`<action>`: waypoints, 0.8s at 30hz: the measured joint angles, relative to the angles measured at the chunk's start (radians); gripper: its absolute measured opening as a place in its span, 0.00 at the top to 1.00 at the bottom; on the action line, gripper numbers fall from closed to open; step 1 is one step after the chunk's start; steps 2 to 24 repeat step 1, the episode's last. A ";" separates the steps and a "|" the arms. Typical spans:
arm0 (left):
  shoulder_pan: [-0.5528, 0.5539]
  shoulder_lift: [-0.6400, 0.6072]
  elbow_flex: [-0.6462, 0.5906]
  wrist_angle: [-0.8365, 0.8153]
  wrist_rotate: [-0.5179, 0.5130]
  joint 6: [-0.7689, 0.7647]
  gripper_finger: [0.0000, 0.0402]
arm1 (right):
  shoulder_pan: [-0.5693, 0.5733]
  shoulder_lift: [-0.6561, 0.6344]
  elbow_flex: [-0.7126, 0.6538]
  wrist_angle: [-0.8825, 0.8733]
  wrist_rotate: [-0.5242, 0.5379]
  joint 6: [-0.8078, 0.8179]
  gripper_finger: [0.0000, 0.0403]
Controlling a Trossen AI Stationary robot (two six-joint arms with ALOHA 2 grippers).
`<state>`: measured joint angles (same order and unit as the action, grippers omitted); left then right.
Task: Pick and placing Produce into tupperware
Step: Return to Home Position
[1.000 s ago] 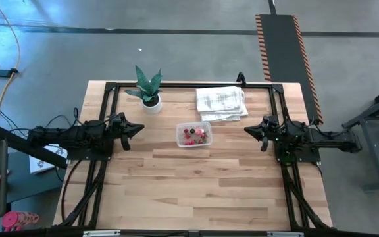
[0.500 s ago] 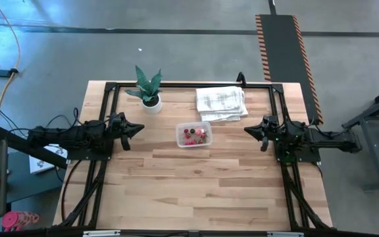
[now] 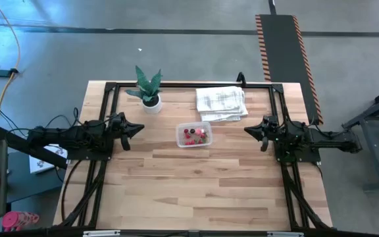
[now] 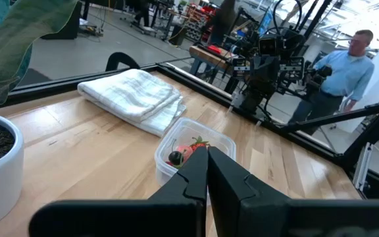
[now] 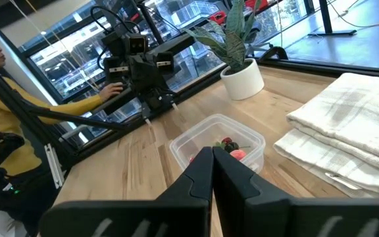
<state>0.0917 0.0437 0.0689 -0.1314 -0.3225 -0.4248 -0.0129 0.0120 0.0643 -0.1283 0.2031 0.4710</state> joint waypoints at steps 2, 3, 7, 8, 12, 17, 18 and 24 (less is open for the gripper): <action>0.000 0.000 0.000 0.000 0.000 0.000 1.00 | 0.000 0.000 0.000 0.000 0.000 0.000 1.00; 0.000 0.000 0.000 0.000 0.000 0.000 1.00 | 0.000 0.000 0.000 0.000 0.000 0.000 1.00; 0.000 0.000 0.000 0.000 0.000 0.000 1.00 | 0.000 0.000 0.000 0.000 0.000 0.000 1.00; 0.000 0.000 0.000 0.000 0.000 0.000 1.00 | 0.000 0.000 0.000 0.000 0.000 0.000 1.00; 0.000 0.000 0.000 0.000 0.000 0.000 1.00 | 0.000 0.000 0.000 0.000 0.000 0.000 1.00; 0.000 0.000 0.000 0.000 0.000 0.000 1.00 | 0.000 0.000 0.000 0.000 0.000 0.000 1.00; 0.000 0.000 0.000 0.000 0.000 0.000 1.00 | 0.000 0.000 0.000 0.000 0.000 0.000 1.00; 0.000 0.000 0.000 0.000 0.000 0.000 1.00 | 0.000 0.000 0.000 0.000 0.000 0.000 1.00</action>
